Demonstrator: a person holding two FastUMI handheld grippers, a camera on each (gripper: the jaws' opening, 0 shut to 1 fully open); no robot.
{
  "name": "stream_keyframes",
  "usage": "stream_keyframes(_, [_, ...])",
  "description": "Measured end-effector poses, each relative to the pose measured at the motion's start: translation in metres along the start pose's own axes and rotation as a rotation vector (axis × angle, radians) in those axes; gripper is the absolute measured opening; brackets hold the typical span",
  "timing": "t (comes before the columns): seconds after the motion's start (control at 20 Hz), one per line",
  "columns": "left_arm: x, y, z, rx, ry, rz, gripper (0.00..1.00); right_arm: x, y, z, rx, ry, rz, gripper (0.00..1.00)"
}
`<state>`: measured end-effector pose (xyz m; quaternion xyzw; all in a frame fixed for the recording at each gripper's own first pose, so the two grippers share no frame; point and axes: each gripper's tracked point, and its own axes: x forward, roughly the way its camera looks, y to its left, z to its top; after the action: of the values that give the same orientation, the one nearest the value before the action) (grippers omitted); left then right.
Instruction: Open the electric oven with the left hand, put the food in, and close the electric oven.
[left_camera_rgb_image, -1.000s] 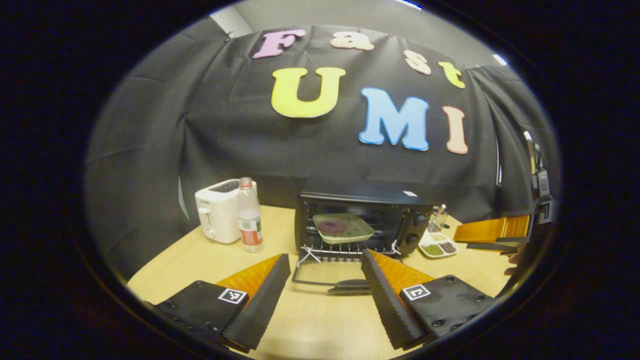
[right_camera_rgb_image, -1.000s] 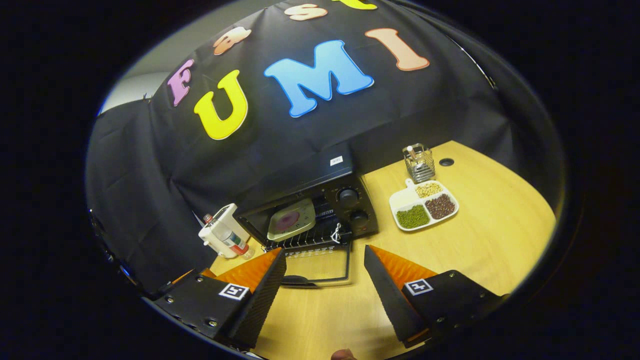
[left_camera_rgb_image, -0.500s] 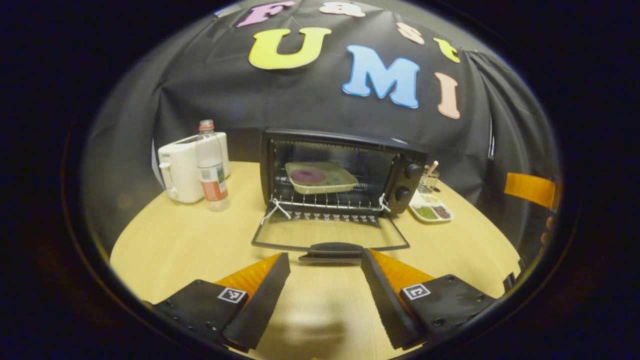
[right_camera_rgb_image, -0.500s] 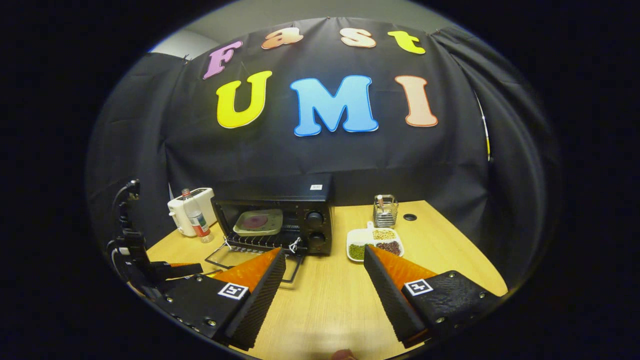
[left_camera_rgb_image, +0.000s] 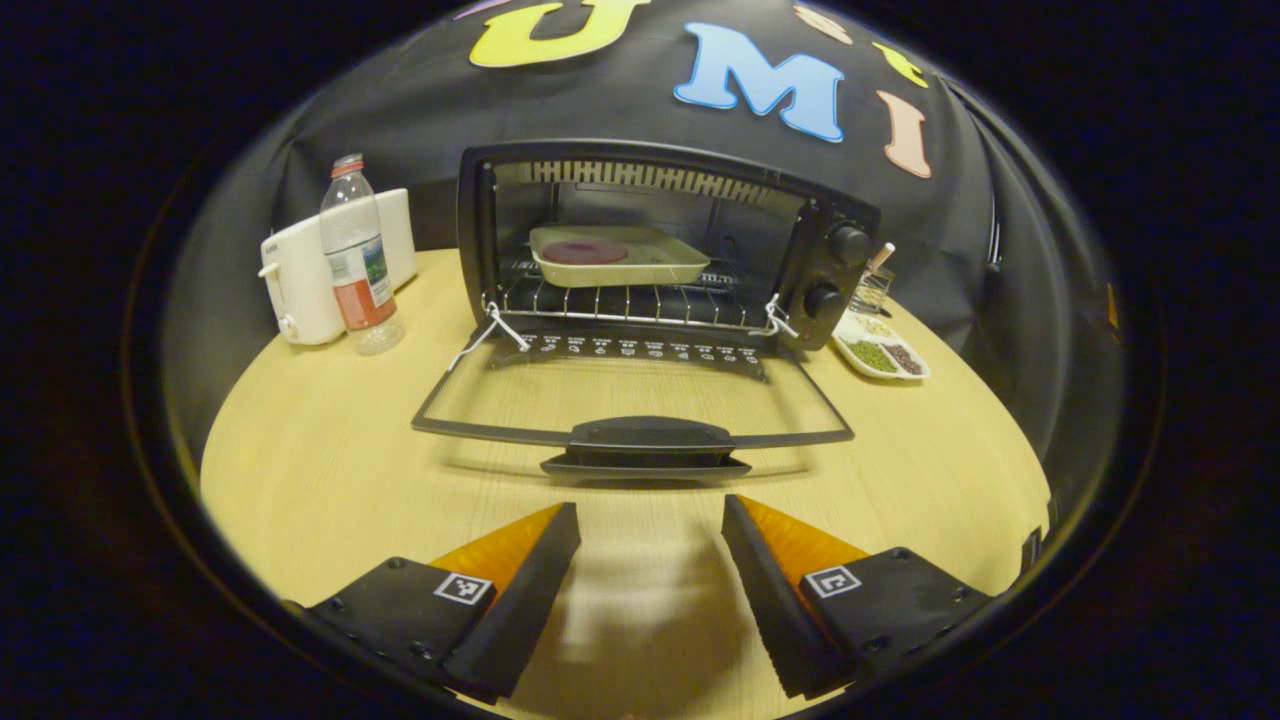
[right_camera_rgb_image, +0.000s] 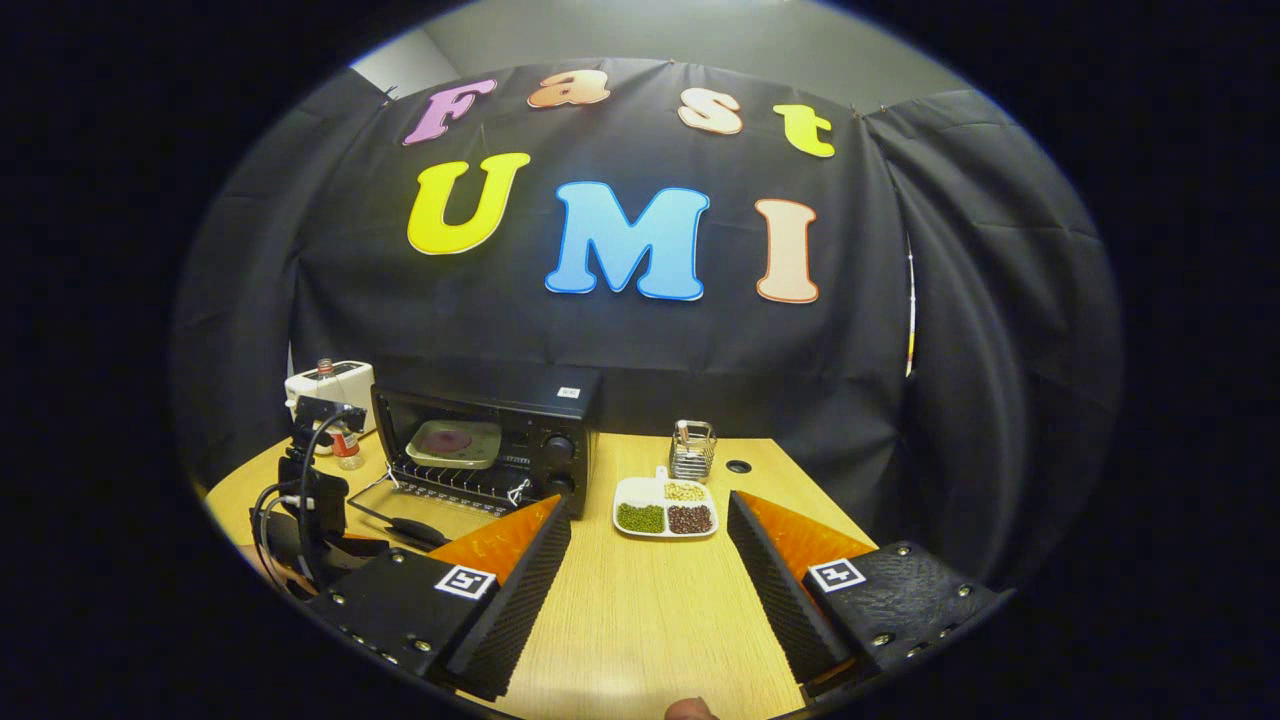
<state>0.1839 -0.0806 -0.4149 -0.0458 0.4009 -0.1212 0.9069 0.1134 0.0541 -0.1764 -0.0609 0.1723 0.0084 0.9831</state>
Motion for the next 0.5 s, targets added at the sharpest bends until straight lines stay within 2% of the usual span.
stream_keyframes(0.25, [0.017,0.006,0.006,0.060,0.013,0.052,0.95,-0.009,-0.010,-0.008,0.022,0.025,-0.026,0.98])
stream_keyframes(0.3, [0.015,0.007,0.008,0.070,0.002,0.058,0.97,-0.009,-0.011,-0.009,0.024,0.023,-0.027,0.98])
stream_keyframes(0.35, [0.013,0.006,0.013,0.071,-0.013,0.057,0.93,-0.010,-0.012,-0.009,0.028,0.019,-0.026,0.98])
stream_keyframes(0.4, [0.007,0.004,0.020,0.065,-0.040,0.053,0.98,-0.012,-0.011,-0.009,0.034,0.016,-0.021,0.98])
stream_keyframes(0.45, [0.003,0.002,0.035,0.070,-0.092,0.047,0.97,-0.012,-0.009,-0.009,0.041,0.015,-0.013,0.98])
stream_keyframes(0.5, [0.002,0.001,0.034,0.085,-0.069,0.048,0.98,-0.012,-0.006,-0.010,0.047,0.012,-0.003,0.98])
